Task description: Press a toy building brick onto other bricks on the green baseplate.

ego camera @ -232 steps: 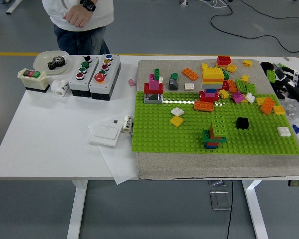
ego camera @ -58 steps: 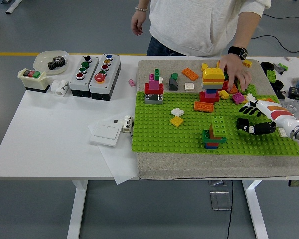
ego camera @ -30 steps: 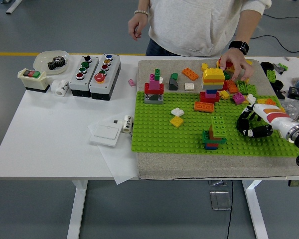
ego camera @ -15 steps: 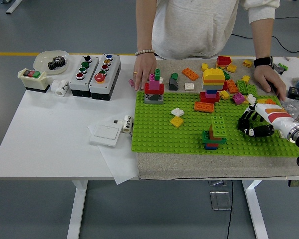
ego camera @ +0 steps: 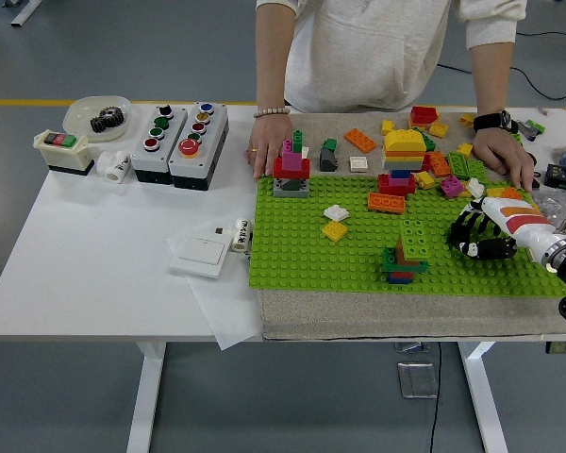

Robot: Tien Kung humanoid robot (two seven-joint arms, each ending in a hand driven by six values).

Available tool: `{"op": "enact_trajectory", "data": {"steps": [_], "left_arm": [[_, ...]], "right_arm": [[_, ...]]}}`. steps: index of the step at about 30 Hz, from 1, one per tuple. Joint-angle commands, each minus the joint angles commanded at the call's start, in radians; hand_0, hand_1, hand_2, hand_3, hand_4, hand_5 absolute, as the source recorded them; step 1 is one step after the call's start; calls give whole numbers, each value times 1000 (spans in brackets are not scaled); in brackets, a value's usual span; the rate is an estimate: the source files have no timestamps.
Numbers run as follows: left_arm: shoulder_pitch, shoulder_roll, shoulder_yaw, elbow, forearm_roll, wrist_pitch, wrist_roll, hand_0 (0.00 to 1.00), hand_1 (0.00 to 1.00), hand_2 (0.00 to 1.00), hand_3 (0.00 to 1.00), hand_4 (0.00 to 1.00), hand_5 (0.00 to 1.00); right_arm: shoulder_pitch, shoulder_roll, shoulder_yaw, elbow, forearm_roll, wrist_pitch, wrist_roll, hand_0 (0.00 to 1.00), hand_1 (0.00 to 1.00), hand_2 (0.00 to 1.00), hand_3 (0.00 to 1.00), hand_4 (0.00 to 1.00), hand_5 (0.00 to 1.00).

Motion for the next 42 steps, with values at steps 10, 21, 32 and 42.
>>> {"op": "enact_trajectory", "data": {"steps": [10,21,32,42], "left_arm": [[-1,0,2,0,-4,1,-2,491,566,647,624,668,743],[3,0,1,2,-3,0,-2,491,566,647,624,667,742],[7,0,-2,2,-1,2,-1,491,566,647,625,668,744],[16,2,-9,3,12,0,3,491,566,647,625,668,750]], "right_arm": [[-4,-18,43,34,4,-23,11,314,408,491,488,625,321],[-15,-51,131,113,-13,-39,20,311,408,491,487,631,325],[-36,-114,231,255,-76,-48,24,325,411,491,486,602,333],[-65,-190,188,450,-164,7,41,347,424,497,490,598,322]]}}
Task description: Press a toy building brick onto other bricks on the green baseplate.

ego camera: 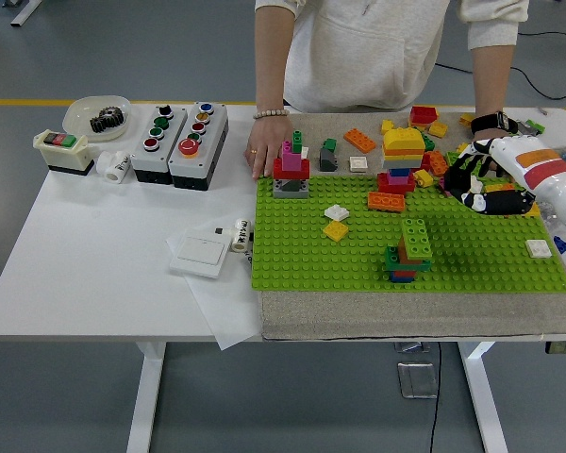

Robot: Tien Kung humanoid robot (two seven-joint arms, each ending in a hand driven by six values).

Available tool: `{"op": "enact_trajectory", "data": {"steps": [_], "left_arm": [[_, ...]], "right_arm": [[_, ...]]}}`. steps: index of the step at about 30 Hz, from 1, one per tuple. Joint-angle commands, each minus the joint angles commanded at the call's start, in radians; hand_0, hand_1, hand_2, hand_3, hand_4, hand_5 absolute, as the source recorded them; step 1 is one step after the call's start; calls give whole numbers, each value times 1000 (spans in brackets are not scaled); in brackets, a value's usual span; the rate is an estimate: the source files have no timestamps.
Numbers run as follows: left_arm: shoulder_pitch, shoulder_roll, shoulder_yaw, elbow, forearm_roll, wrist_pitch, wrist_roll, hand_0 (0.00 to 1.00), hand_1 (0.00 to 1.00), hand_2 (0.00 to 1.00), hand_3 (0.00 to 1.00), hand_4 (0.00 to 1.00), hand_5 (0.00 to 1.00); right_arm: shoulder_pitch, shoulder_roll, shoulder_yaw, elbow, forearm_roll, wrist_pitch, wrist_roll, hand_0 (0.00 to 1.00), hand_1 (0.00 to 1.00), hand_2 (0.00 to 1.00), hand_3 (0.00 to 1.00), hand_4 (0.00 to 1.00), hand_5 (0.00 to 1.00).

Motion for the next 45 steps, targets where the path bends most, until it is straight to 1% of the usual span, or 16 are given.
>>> {"op": "enact_trajectory", "data": {"steps": [2,6,11,18,22,26,45], "left_arm": [[2,0,-3,0,5,0,2,491,566,647,625,668,750],[4,0,-9,-1,14,0,6,491,566,647,625,666,749],[4,1,-9,-1,15,1,5,491,566,647,624,665,749],[1,1,-3,-1,6,1,1,491,566,648,625,664,750],[-1,1,-1,0,4,1,0,491,566,646,624,665,754],[-2,1,-1,0,4,1,1,491,566,646,624,665,754],[-6,0,1,0,0,0,0,492,566,647,622,660,752]], "right_arm": [[-6,-11,-14,33,-24,10,6,347,424,497,490,598,322],[-8,-19,-27,61,-52,20,18,353,433,501,491,602,321],[-13,-26,-25,85,-63,19,25,354,430,501,492,601,317],[-28,-43,-10,150,-63,13,31,352,431,501,493,600,316],[-35,-54,-18,180,-60,16,33,352,431,502,493,605,316],[-37,-57,-27,186,-61,21,35,352,431,502,493,605,316],[-34,-53,-63,175,-61,30,42,354,443,509,496,623,315]]}}
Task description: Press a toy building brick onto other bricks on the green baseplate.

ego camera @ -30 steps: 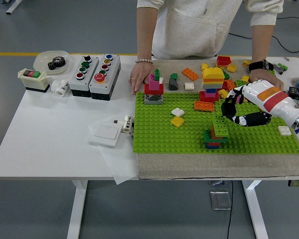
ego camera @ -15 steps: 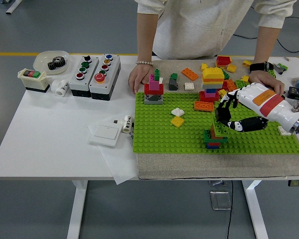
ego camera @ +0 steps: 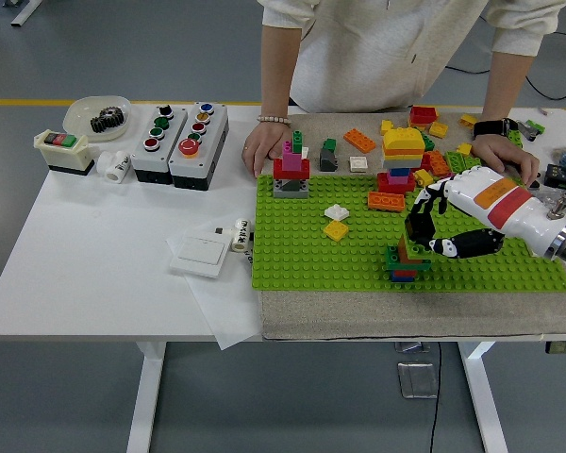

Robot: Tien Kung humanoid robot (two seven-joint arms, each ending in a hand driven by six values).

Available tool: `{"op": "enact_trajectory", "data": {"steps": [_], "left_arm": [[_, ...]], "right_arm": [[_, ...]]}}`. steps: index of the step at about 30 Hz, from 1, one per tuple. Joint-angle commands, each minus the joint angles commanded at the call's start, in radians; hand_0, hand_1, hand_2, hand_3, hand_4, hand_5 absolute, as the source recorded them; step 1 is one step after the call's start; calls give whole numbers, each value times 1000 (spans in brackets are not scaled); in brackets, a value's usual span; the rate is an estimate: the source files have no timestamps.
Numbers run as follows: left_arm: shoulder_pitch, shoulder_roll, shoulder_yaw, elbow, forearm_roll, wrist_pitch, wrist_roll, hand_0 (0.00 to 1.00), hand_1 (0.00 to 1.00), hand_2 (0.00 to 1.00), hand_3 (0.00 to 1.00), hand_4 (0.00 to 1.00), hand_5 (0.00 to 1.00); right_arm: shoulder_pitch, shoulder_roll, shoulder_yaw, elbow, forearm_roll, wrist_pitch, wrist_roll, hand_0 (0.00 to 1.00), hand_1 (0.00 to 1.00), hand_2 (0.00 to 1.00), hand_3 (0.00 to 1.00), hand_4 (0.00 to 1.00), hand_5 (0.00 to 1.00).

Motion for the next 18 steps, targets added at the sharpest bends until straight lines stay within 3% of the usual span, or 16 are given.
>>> {"op": "enact_trajectory", "data": {"steps": [18], "left_arm": [[-1,0,-3,0,3,-1,2,491,566,647,623,659,751]], "right_arm": [[3,6,0,-6,0,16,-1,356,453,514,499,631,299]]}}
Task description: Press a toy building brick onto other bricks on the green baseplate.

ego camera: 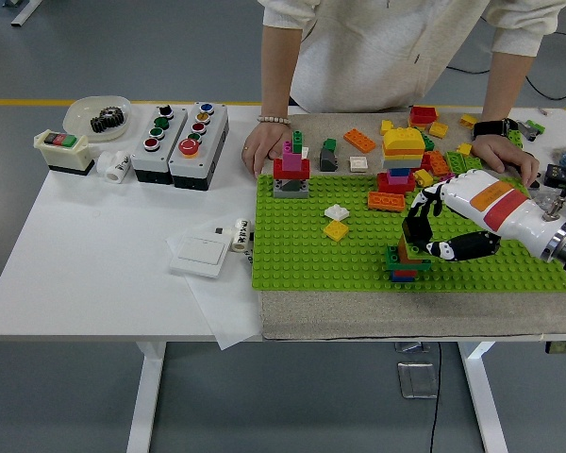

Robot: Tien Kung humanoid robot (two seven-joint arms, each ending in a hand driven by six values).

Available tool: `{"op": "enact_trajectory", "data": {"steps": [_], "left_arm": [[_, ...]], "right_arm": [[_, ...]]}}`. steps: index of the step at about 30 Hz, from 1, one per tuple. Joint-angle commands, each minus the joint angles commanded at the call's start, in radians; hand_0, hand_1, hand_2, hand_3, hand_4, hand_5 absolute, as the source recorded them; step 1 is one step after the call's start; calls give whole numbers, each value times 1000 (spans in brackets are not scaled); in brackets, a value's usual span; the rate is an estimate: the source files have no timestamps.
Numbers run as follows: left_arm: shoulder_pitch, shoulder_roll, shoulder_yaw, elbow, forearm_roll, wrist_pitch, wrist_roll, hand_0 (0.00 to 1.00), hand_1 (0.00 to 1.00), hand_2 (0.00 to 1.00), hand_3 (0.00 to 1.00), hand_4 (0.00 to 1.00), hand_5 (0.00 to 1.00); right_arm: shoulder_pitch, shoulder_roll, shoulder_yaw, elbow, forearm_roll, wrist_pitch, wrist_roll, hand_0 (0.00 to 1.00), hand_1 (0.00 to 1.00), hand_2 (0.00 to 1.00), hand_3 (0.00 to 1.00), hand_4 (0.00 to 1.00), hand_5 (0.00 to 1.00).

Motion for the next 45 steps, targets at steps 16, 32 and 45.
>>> {"op": "enact_trajectory", "data": {"steps": [16,32,45], "left_arm": [[0,0,1,0,0,-1,1,492,566,647,623,661,752],[4,-2,-4,1,8,-1,4,492,566,647,623,662,754],[9,-1,-14,1,24,-4,8,492,566,647,622,660,753]], "right_arm": [[-1,4,2,-3,0,14,7,355,463,522,508,655,291],[-5,6,12,-17,-4,19,12,355,471,530,527,691,289],[-12,3,22,-15,4,29,21,358,479,537,540,719,302]]}}
